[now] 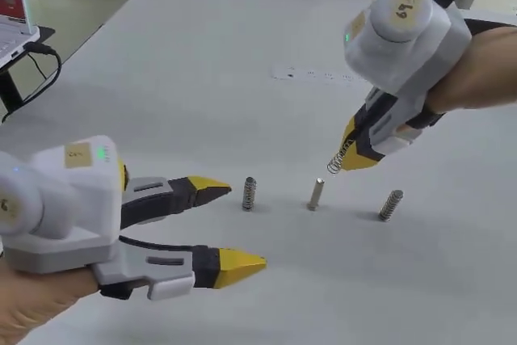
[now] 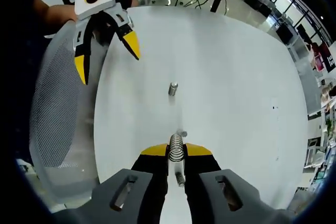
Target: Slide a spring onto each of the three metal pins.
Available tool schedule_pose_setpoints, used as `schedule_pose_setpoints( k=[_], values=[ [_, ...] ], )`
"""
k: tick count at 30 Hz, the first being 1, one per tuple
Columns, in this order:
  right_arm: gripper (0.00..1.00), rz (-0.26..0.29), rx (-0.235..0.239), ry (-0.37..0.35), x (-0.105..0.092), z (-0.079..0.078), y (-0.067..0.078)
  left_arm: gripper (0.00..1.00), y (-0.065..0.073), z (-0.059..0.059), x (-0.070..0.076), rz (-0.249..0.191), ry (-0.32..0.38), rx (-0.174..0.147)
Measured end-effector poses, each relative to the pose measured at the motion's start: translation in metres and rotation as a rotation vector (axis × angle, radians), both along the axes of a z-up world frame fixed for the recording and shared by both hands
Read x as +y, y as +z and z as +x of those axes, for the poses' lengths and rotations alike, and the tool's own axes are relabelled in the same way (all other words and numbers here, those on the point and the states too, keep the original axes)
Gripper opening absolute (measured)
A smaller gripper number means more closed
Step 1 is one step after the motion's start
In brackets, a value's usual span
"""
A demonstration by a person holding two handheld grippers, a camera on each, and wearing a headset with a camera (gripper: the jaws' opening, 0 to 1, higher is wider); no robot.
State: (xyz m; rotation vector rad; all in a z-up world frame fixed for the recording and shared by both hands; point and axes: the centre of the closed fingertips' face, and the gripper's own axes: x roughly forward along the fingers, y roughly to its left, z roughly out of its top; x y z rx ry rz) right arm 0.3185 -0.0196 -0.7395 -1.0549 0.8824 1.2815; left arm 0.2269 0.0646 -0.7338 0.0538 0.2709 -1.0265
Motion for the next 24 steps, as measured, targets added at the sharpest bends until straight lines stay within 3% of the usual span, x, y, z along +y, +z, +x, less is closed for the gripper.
schedule_pose_setpoints(
  k=[9,24],
  values=[
    [0.08,-0.063,0.018,0.022,0.003,0.01,-0.012,0.54,0.001,0.0,0.001,-0.003,0.013,-0.002],
    [0.08,-0.103,0.054,0.024,0.006,0.024,-0.034,0.53,0.0,-0.001,0.002,0.001,0.02,0.0]
  ],
)
